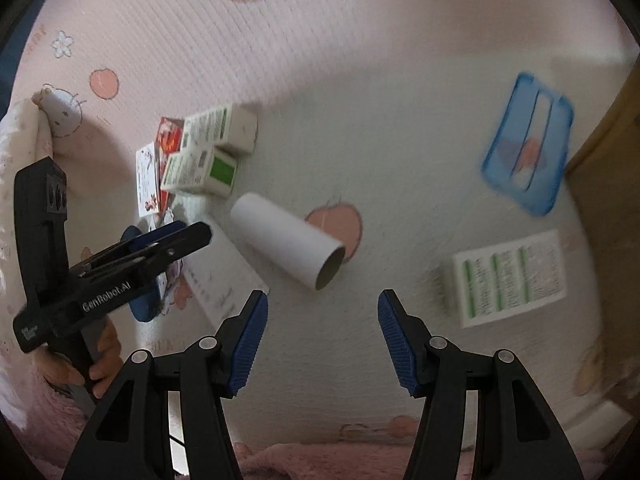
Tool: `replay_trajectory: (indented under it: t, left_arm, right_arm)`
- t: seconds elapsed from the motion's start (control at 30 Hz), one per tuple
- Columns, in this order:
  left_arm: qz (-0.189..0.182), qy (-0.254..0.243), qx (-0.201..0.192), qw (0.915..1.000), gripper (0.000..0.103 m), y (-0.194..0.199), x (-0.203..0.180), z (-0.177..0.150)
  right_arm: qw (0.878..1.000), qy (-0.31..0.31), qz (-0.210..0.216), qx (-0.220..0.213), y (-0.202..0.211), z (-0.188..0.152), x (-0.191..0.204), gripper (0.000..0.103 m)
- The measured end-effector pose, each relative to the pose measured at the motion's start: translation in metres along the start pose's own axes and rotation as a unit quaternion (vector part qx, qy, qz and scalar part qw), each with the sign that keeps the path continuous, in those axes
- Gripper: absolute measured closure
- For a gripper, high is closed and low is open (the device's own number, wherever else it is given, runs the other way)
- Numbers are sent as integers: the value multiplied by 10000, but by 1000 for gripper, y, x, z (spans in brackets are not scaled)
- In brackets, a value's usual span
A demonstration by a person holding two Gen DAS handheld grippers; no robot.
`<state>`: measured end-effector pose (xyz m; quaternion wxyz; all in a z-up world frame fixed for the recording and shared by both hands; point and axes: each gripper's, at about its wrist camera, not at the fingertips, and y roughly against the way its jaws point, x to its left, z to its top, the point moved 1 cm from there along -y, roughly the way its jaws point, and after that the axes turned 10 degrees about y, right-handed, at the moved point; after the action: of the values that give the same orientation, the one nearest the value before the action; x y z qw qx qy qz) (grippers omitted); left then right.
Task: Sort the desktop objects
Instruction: 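Close the right gripper on the white paper roll and lift it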
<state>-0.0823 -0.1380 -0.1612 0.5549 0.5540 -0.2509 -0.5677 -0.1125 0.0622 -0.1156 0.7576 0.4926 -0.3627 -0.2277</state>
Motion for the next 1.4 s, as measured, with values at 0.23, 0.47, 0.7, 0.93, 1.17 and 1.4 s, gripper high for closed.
replay_trajectory:
  t: [0.23, 0.47, 0.7, 0.93, 1.17, 1.4]
  left_arm:
    - [-212, 115, 226, 9995, 47, -21, 9, -3]
    - [-478, 141, 220, 9985, 50, -29, 8, 8]
    - [-631, 69, 259, 9976, 55, -37, -3, 15]
    - [-713, 128, 302, 9969, 59, -39, -10, 16]
    - [-636, -41, 424, 9971, 60, -43, -22, 17]
    - [-649, -293, 204, 9973, 61, -28, -43, 19]
  right_arm:
    - [9971, -532, 500, 199, -35, -2, -2, 48]
    - [9966, -646, 519, 53, -51, 11, -7, 64]
    - [9952, -778, 545, 238, -65, 14, -13, 64]
    - [9967, -577, 502, -271, -53, 25, -9, 75]
    - [9961, -621, 346, -528, -47, 30, -16, 78]
    - [9960, -424, 49, -788, -24, 29, -12, 78]
